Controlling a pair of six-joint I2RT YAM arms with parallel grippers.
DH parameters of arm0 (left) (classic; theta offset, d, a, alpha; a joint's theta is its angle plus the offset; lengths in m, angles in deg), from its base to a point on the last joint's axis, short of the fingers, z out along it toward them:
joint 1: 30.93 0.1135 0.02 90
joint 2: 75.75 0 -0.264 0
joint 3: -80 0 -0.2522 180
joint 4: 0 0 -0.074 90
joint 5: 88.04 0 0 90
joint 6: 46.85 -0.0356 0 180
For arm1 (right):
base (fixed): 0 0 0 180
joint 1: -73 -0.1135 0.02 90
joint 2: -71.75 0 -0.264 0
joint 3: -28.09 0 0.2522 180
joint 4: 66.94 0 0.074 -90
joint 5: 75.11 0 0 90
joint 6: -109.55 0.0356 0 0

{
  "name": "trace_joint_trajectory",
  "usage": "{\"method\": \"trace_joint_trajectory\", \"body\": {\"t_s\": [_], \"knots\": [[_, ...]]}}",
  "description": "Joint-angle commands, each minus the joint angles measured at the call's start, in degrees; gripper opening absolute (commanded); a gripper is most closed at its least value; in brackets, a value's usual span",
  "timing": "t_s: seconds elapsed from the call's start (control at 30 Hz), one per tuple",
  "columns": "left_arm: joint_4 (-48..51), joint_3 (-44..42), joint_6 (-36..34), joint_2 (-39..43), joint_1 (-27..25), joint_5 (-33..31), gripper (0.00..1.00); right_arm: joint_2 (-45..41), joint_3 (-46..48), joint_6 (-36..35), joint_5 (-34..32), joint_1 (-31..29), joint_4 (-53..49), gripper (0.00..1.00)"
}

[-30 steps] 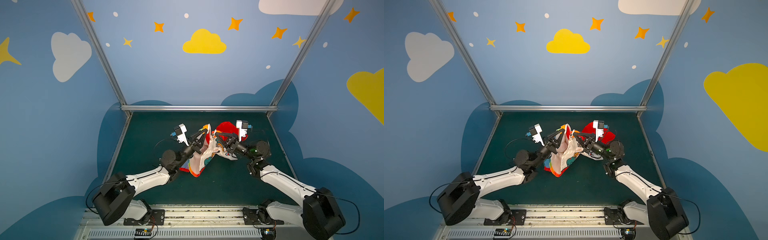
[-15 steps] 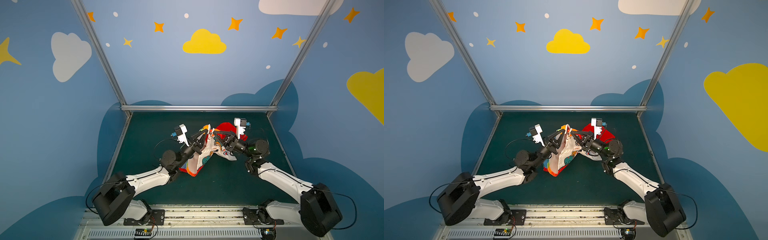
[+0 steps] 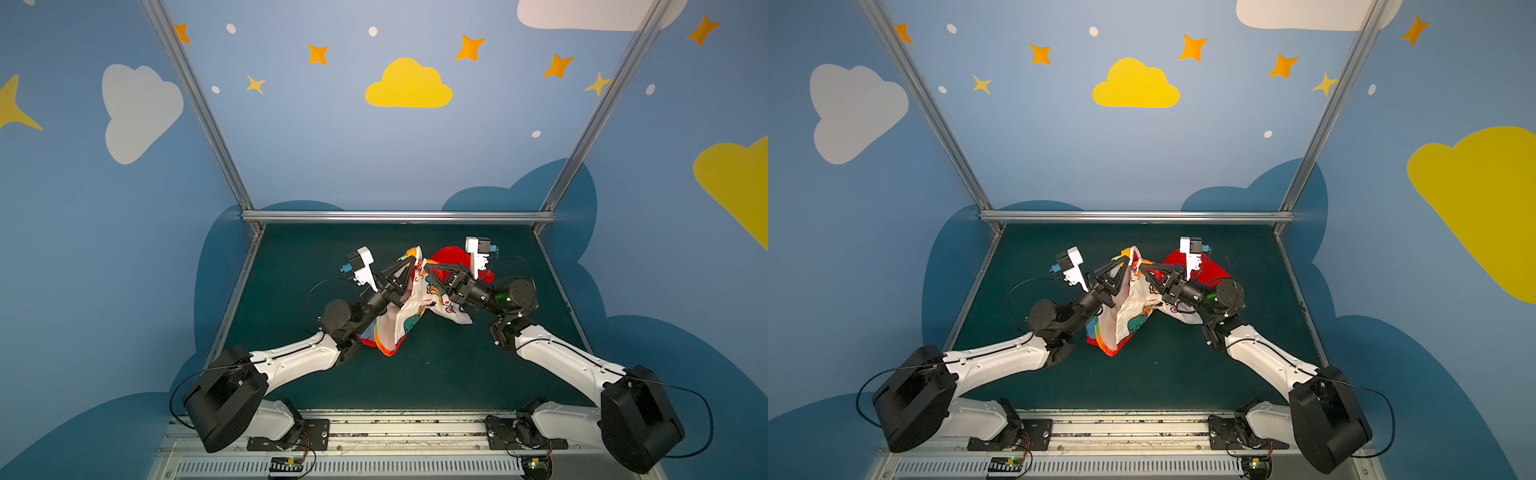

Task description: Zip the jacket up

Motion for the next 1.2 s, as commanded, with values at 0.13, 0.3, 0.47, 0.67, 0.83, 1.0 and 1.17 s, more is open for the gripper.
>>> {"method": "trace_joint_trajectory", "body": {"t_s": [0.13, 0.3, 0.47, 0.67, 0.83, 1.0, 1.17], "knots": [[-2.7, 1.5, -0.9, 1.1, -0.4, 0.3, 0.03, -0.3, -1.6, 0.2, 0.2, -0.6, 1.6, 0.00], [-2.7, 1.4, -1.2, 0.9, -0.6, 0.3, 0.03, -0.5, -2.1, 0.2, -0.2, -0.7, 1.2, 0.00], [-2.7, 1.5, -1.2, 0.5, -0.7, 0.5, 0.03, -0.2, -2.3, 0.7, -0.3, -0.7, 1.7, 0.00], [-2.7, 1.0, -1.3, 0.9, -0.9, 0.2, 0.03, -0.4, -2.4, 1.3, -0.8, -0.6, 2.4, 0.00], [-2.7, 0.7, -1.6, 1.0, -0.9, 0.0, 0.03, 0.0, -2.4, 2.6, -0.9, -0.6, 3.8, 0.00], [-2.7, 0.5, -1.7, 1.1, -0.9, -0.1, 0.03, -0.2, -2.8, 2.8, -0.9, -0.5, 3.8, 0.00], [-2.7, 0.5, -1.8, 0.9, -1.0, -0.2, 0.03, -0.1, -3.2, 3.0, -0.6, -0.6, 3.8, 0.00]]}}
